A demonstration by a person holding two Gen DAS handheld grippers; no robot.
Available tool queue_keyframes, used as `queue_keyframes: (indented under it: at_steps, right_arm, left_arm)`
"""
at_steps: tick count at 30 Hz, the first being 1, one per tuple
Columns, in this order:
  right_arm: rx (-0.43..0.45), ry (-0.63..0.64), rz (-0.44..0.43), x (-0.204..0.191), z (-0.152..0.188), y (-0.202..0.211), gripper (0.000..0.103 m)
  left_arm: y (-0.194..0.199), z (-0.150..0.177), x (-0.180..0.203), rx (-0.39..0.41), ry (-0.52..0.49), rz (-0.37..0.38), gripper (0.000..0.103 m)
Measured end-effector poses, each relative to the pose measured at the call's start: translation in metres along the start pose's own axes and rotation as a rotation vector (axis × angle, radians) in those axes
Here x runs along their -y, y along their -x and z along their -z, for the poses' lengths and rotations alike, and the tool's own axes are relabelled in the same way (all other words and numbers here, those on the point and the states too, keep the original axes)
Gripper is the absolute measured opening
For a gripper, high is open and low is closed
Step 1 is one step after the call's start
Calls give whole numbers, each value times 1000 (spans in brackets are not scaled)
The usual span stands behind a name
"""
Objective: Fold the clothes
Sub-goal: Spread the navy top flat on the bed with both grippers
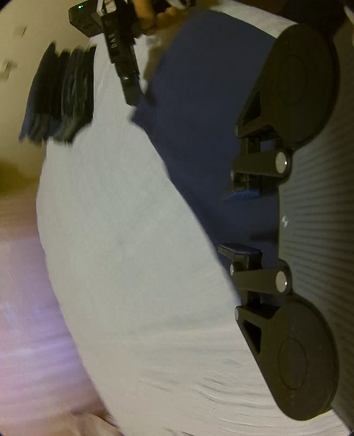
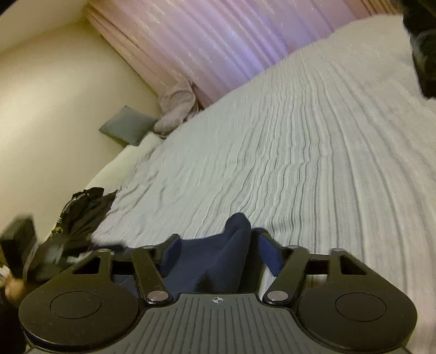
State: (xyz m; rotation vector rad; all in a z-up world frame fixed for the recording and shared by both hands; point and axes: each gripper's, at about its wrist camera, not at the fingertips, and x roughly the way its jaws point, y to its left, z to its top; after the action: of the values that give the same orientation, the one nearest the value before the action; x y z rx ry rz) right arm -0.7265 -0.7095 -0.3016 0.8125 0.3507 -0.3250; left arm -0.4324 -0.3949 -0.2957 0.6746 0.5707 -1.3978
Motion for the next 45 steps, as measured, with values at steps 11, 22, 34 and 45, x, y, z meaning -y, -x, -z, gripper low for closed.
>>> queue_keyframes:
  at_steps: [11,22,34,45]
  right_arm:
    - [-50,80,74,-3,6,-22,7]
    - [38,122,59,-20,-1,-10,5]
    - [-18,220,242,-42,15,-1,21]
    - [173,395,145,-147,155,59,44]
  left_arm:
    - [-2,41,-77,46,265,-4,33]
    - [-13,36,-94,69,281,6,2]
    - [15,44,-67,65,218,-53,15]
    - [66,75,35,93,51,15,18]
